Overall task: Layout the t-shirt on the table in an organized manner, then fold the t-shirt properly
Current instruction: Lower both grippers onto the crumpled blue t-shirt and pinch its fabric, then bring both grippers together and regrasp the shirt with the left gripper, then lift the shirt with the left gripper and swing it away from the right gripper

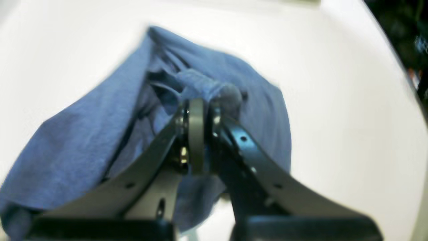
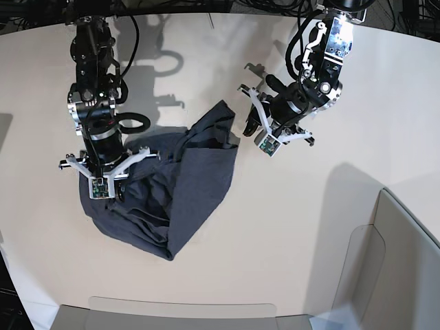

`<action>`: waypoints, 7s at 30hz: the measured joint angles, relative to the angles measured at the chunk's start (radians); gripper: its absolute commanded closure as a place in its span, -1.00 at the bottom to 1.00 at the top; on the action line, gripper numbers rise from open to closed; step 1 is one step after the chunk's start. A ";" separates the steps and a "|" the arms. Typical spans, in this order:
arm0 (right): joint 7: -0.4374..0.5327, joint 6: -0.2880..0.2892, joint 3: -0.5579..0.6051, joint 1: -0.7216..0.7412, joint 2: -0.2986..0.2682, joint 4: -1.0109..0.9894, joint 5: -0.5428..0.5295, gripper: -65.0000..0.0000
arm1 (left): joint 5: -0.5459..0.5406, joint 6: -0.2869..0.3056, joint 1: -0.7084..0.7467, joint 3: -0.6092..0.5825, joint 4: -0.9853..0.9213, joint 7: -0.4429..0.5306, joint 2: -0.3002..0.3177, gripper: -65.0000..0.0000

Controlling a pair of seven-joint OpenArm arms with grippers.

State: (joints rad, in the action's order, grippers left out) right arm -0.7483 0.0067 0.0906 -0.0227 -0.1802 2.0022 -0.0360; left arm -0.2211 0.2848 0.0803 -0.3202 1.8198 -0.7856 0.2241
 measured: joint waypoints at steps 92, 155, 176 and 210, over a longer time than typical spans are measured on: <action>-0.321 -0.002 -0.350 0.017 0.011 -0.024 0.003 0.03 | -0.313 0.117 -0.101 0.121 0.093 -0.431 -0.232 0.07; -0.316 0.000 -0.264 -0.188 0.007 -0.037 0.000 0.03 | -0.305 0.021 -0.198 -0.008 -0.167 -0.266 -0.368 1.00; -0.209 0.000 -0.264 -0.159 0.015 -0.037 -0.001 0.03 | -0.311 0.037 -0.719 0.105 0.162 -0.206 0.030 1.00; -0.198 0.146 -0.108 0.097 0.203 -0.035 0.003 0.02 | -0.333 0.046 -0.984 0.007 0.190 -0.196 0.155 1.00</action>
State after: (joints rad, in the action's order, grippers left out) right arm -0.9459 0.1528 -0.0177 0.0746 0.0231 1.9671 -0.0334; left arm -0.5545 0.3305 -0.9035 -0.3130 2.0094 -0.9813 0.3790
